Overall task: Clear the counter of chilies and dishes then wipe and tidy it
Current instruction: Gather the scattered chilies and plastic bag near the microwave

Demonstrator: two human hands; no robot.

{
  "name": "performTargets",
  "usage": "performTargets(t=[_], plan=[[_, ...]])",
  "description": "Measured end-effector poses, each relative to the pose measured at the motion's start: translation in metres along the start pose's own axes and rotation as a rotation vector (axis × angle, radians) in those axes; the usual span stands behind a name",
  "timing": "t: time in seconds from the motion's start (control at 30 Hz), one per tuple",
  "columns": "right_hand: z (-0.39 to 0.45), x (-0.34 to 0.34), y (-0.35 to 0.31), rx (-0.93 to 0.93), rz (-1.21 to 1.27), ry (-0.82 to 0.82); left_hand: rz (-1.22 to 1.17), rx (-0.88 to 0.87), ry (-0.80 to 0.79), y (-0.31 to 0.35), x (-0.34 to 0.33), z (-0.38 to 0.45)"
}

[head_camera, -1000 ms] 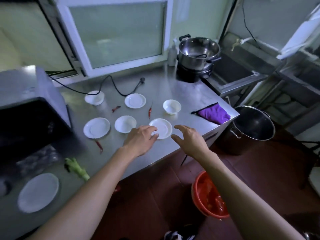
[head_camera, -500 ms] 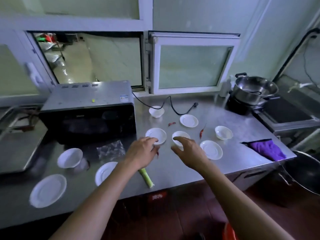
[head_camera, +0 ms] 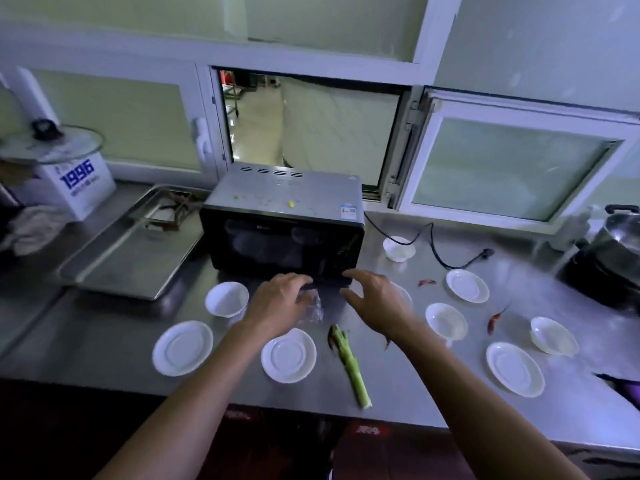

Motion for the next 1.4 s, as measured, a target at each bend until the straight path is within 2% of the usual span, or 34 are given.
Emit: performTargets(t=[0.27,0.4,0.67,0.93,1.4], plan=[[0.089,-0.056,-0.021,0.118,0.128,-0.035,0.114,0.051,0.071,-0.065,0.013,0.059],[0.137,-0.073,-0.029,0.167,0.190,0.005,0.149,0.046,0.114,-0.083,0.018,0.099],[0.214,-0.096,-0.030,0.175,0.234,0.009,0.165,0.051,0.202,-0.114,0.024,0.161],[0.254,-0.124,-0.034,0.155,0.139,0.019,0.139,0.004,0.167,-0.131,0.019,0.204],[0.292,-0.157,-0.053,-0.002,-0.216,-0.023,0.063,-0.125,0.108,-0.161,0.018,0.245]])
Point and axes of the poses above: each hand's wrist, its own z-axis towards the middle knuckle, its own x-axis out of the back of the hand, y = z × x, the point moved 3 cm from there along z, towards the middle knuckle, and after that the axes turned 13 degrees about y, right-handed, at the moved point
